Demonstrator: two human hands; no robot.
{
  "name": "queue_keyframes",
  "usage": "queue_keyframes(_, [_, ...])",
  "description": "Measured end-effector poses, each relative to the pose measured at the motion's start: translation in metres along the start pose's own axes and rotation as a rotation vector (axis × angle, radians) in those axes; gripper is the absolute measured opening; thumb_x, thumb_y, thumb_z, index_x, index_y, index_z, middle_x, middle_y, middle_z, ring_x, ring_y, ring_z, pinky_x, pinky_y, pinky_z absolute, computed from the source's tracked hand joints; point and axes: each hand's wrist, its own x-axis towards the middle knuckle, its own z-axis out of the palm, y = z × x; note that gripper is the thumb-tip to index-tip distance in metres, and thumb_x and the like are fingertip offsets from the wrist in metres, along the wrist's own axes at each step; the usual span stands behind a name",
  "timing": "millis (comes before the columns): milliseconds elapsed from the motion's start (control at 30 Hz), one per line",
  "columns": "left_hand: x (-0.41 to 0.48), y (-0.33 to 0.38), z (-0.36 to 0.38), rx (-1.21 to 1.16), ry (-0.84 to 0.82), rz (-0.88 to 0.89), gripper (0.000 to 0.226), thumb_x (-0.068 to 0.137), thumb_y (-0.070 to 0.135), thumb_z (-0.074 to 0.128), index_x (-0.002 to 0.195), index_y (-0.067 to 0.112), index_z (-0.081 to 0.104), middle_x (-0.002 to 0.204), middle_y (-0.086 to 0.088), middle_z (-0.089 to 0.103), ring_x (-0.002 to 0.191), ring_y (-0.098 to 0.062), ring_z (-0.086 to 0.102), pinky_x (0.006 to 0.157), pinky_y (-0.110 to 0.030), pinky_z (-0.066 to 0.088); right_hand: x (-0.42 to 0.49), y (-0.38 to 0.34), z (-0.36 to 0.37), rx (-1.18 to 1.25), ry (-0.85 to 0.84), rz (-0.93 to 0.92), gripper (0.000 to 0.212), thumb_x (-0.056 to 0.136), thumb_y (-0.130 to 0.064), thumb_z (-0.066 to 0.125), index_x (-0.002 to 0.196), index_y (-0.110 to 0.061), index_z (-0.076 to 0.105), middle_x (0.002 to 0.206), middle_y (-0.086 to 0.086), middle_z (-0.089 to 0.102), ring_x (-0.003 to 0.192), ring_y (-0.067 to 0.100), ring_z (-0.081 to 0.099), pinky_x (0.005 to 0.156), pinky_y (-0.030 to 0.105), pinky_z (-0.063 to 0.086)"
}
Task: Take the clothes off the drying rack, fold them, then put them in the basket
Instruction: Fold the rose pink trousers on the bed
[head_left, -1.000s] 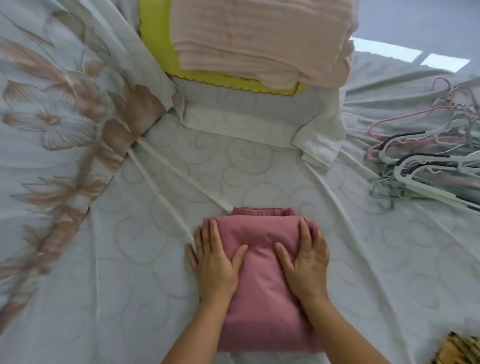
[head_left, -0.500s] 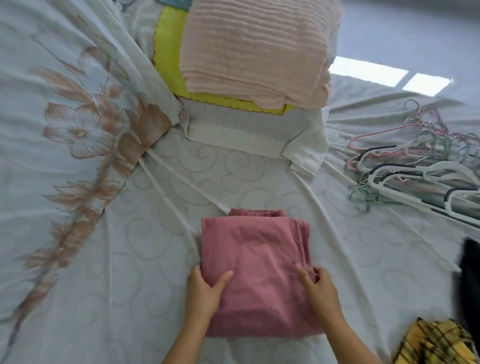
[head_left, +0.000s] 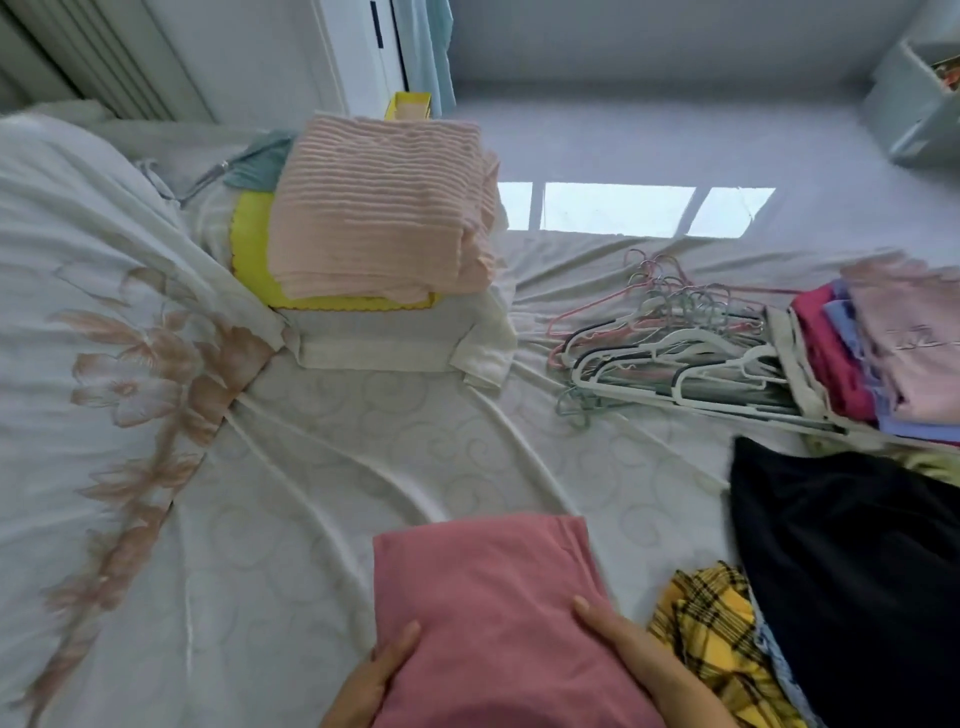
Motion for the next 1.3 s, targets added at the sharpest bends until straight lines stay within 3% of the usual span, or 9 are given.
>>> queue_keyframes(167, [-0.034, -0.013, 0.070, 0.117, -0.056, 0.145, 0.057, 0.071, 0.024, 0.073, 0.123, 0.006, 0.055, 0.104, 0.004, 0.065, 0.105, -0.012, 0.057, 0.097, -0.019, 0.036, -0.054, 0.007, -0.075, 0.169, -0.095, -0.036, 0.080, 0.046, -0.041, 0.089, 0.114, -0.008, 0.062, 0.097, 0.011, 0.073, 0.097, 0.028, 0.066, 0.085, 0.035, 0.052])
queue_keyframes(333, [0.104, -0.121, 0.076, 0.346, 0.118, 0.108, 0.158, -0.003, 0.084, 0.062, 0.131, 0.002, 0.050, 0.130, -0.019, 0.053, 0.116, -0.035, 0.054, 0.105, -0.041, 0.041, -0.108, 0.016, -0.175, 0.171, -0.082, -0.221, 0.083, 0.036, -0.041, 0.093, 0.109, -0.010, 0.066, 0.102, 0.006, 0.072, 0.092, 0.015, 0.069, 0.071, 0.019, 0.054])
queue_keyframes(400, [0.092, -0.128, 0.123, 0.345, 0.117, 0.057, 0.126, 0.004, 0.081, 0.070, 0.111, 0.016, 0.065, 0.132, -0.024, 0.050, 0.122, -0.039, 0.048, 0.113, -0.017, 0.020, -0.132, 0.016, -0.215, 0.145, -0.086, -0.265, 0.065, 0.047, -0.037, 0.088, 0.103, -0.009, 0.068, 0.101, 0.006, 0.073, 0.092, 0.014, 0.069, 0.068, 0.017, 0.052])
queue_keyframes(533, [-0.031, -0.073, 0.262, 0.320, -0.067, 0.053, 0.051, 0.045, 0.024, 0.094, 0.087, 0.004, 0.073, 0.146, -0.018, 0.031, 0.140, -0.027, 0.023, 0.058, 0.013, 0.023, -0.165, 0.005, -0.288, 0.218, -0.028, -0.301, 0.029, 0.082, -0.014, 0.069, 0.109, -0.005, 0.064, 0.098, 0.010, 0.073, 0.091, 0.022, 0.069, 0.068, 0.022, 0.054])
queue_keyframes(633, [-0.067, -0.046, 0.333, 0.172, -0.121, 0.202, 0.053, 0.052, 0.035, 0.091, 0.100, 0.044, 0.069, 0.148, -0.012, 0.035, 0.138, -0.019, 0.029, 0.101, -0.010, 0.034, -0.179, -0.017, -0.333, 0.166, 0.072, -0.328, 0.004, 0.088, -0.010, 0.062, 0.091, -0.011, 0.063, 0.073, -0.001, 0.072, 0.070, 0.012, 0.067, 0.049, 0.013, 0.048])
queue_keyframes(700, [-0.063, -0.039, 0.361, 0.168, -0.233, 0.294, 0.068, 0.076, 0.030, 0.076, 0.135, 0.017, 0.046, 0.145, -0.012, 0.040, 0.135, -0.020, 0.035, 0.115, -0.030, 0.023, -0.177, -0.034, -0.361, 0.177, 0.143, -0.342, 0.005, 0.088, -0.012, 0.061, 0.088, -0.015, 0.058, 0.072, -0.002, 0.065, 0.071, 0.014, 0.061, 0.044, 0.013, 0.047])
queue_keyframes(833, [-0.047, -0.007, 0.442, 0.194, -0.309, 0.188, 0.097, 0.027, 0.059, 0.088, 0.110, 0.017, 0.062, 0.111, -0.007, 0.067, 0.107, -0.023, 0.060, 0.100, -0.036, 0.042, -0.166, -0.070, -0.413, 0.177, 0.273, -0.395, 0.017, 0.091, -0.023, 0.058, 0.106, -0.016, 0.058, 0.082, -0.005, 0.061, 0.075, 0.010, 0.057, 0.048, 0.011, 0.045])
queue_keyframes(1067, [0.005, 0.052, 0.580, 0.094, -0.452, 0.161, 0.050, 0.074, 0.034, 0.066, 0.120, 0.018, 0.057, 0.105, -0.007, 0.071, 0.085, -0.018, 0.069, 0.066, -0.028, 0.057, -0.129, -0.153, -0.524, 0.162, 0.350, -0.527, 0.060, 0.074, -0.057, 0.065, 0.117, -0.016, 0.062, 0.111, 0.008, 0.068, 0.101, 0.026, 0.064, 0.095, 0.041, 0.048])
queue_keyframes(1300, [0.108, 0.074, 0.683, 0.478, -0.099, 0.515, 0.095, 0.071, 0.059, 0.068, 0.145, 0.017, 0.025, 0.143, -0.013, 0.043, 0.127, -0.027, 0.046, 0.109, -0.042, 0.035, -0.038, -0.239, -0.611, -0.294, 0.788, -0.685, 0.064, 0.092, -0.040, 0.054, 0.144, -0.011, 0.032, 0.142, 0.014, 0.043, 0.123, 0.028, 0.047, 0.098, 0.036, 0.039])
